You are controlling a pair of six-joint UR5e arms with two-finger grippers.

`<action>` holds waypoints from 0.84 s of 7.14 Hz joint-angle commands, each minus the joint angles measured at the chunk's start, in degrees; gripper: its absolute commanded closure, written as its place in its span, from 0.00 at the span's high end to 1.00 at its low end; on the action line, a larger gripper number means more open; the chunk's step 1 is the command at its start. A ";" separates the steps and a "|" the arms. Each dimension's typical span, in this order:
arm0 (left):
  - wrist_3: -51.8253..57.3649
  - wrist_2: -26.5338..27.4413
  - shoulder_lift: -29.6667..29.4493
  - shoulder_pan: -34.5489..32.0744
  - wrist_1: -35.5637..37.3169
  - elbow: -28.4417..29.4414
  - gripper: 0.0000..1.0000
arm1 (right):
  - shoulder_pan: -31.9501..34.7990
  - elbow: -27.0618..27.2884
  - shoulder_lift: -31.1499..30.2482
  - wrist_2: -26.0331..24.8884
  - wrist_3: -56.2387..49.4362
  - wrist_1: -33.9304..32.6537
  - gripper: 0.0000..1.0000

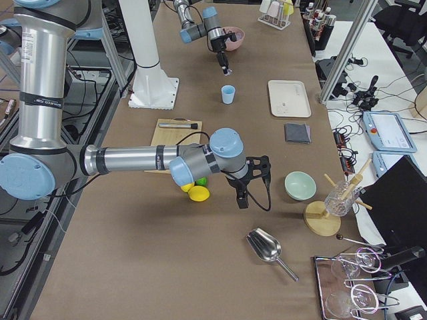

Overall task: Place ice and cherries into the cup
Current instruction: 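Lift the ice cube with the left gripper and carry it to the blue cup, then open the left gripper above the blue cup to drop the ice cube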

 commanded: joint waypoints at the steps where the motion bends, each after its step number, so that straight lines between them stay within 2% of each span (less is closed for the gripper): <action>1: -0.05 5.28 -2.59 3.22 -0.33 3.68 0.00 | 0.00 -0.04 -0.08 0.07 0.00 0.00 1.00; 6: 0.30 5.29 -2.60 1.30 0.02 4.48 0.00 | 0.00 -0.30 -0.35 -0.10 0.00 0.00 1.00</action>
